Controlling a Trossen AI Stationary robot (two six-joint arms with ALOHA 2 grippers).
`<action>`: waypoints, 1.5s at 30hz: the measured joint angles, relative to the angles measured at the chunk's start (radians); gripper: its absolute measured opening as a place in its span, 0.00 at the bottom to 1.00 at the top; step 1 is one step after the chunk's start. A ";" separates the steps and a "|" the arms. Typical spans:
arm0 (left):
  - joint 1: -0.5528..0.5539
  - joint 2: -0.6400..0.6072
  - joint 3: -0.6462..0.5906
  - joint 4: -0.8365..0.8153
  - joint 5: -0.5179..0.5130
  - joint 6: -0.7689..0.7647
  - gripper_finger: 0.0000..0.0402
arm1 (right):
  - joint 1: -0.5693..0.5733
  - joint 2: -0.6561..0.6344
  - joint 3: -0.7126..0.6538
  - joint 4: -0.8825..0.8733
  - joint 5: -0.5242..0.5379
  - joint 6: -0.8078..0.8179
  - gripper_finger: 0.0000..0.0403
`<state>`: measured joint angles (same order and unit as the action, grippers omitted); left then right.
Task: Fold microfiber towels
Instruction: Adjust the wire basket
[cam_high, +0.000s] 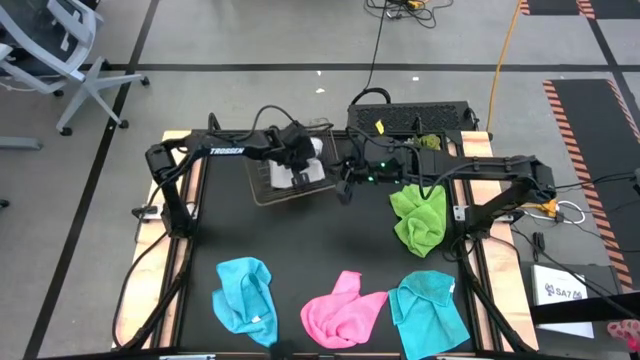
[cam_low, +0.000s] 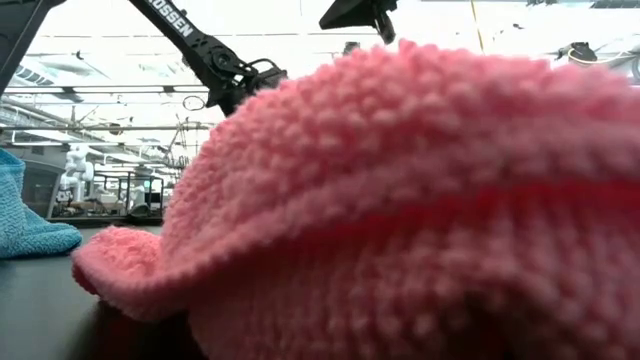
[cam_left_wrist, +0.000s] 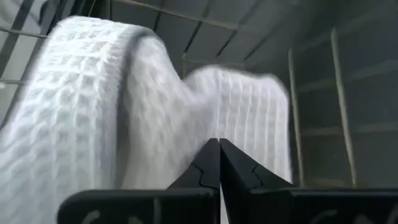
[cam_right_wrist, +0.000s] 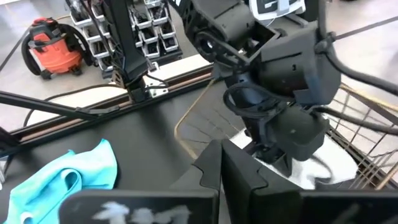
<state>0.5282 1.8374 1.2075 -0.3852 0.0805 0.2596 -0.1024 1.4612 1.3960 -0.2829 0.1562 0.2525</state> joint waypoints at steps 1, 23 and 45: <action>0.000 0.000 0.013 -0.026 -0.017 0.000 0.01 | 0.000 0.000 0.000 0.000 0.000 0.001 0.00; -0.111 -0.296 0.139 -0.400 -0.096 -0.185 0.01 | -0.059 0.024 0.000 -0.190 0.080 -0.051 0.00; -0.717 -0.438 0.138 -0.943 -0.633 -1.169 0.00 | -0.226 0.247 0.000 -0.360 -0.157 -0.665 0.00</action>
<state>-0.1887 1.3991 1.3457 -1.3285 -0.5524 -0.9096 -0.3287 1.7087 1.3960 -0.6432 -0.0010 -0.4127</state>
